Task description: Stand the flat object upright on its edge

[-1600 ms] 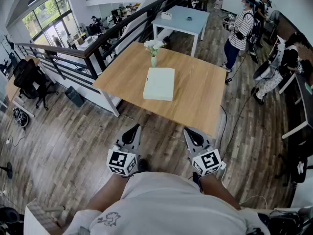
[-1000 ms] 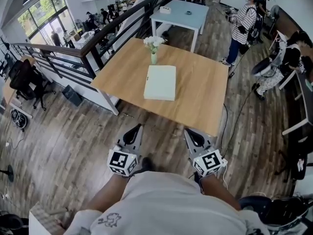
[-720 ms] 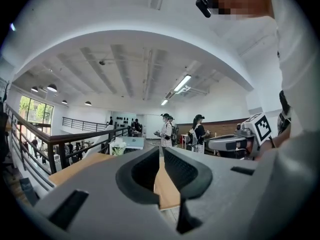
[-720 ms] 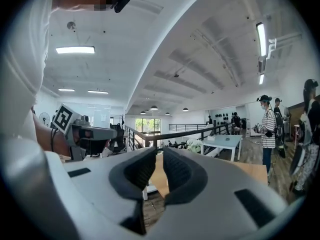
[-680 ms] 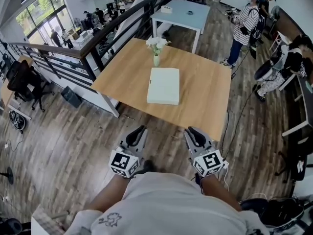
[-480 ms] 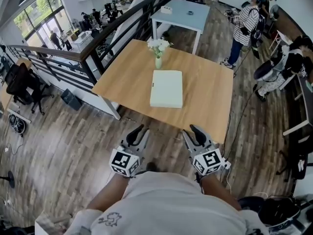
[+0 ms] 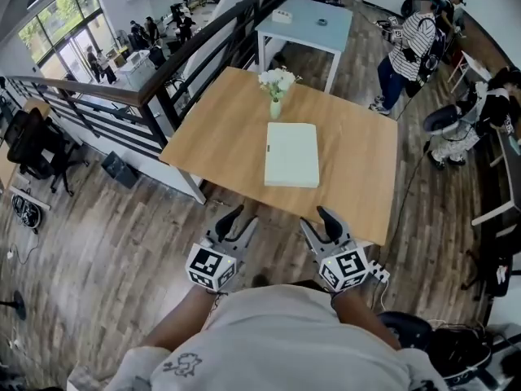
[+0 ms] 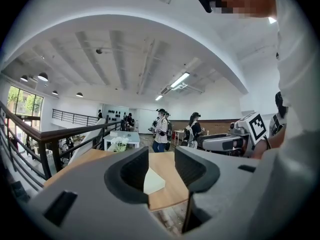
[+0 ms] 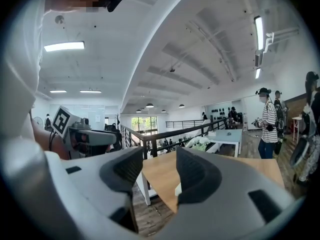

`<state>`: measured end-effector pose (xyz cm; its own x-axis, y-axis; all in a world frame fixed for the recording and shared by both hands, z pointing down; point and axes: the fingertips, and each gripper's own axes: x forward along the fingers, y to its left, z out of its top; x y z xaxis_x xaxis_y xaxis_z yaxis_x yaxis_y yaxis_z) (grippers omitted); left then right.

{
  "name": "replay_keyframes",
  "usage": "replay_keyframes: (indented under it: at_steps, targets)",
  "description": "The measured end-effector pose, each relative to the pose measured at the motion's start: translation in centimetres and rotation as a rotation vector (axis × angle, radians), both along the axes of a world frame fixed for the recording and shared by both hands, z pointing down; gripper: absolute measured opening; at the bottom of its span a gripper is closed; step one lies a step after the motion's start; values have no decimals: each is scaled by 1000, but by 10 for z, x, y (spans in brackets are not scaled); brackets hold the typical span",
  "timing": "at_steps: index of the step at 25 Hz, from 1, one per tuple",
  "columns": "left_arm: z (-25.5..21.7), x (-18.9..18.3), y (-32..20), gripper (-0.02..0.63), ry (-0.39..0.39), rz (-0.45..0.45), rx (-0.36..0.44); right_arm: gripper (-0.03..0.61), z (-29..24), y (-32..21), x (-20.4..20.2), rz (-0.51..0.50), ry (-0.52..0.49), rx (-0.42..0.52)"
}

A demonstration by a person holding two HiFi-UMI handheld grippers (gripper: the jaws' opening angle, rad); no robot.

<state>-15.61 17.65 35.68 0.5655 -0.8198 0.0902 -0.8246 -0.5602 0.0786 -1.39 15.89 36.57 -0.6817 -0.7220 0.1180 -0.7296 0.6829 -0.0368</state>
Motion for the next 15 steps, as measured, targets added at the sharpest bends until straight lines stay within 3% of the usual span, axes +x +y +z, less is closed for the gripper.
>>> replay_keyframes:
  at_steps: [15]
  targets:
    - [13,-22,-30,158,24,-35,-43,230,8,-40,-25,-40,15,-36]
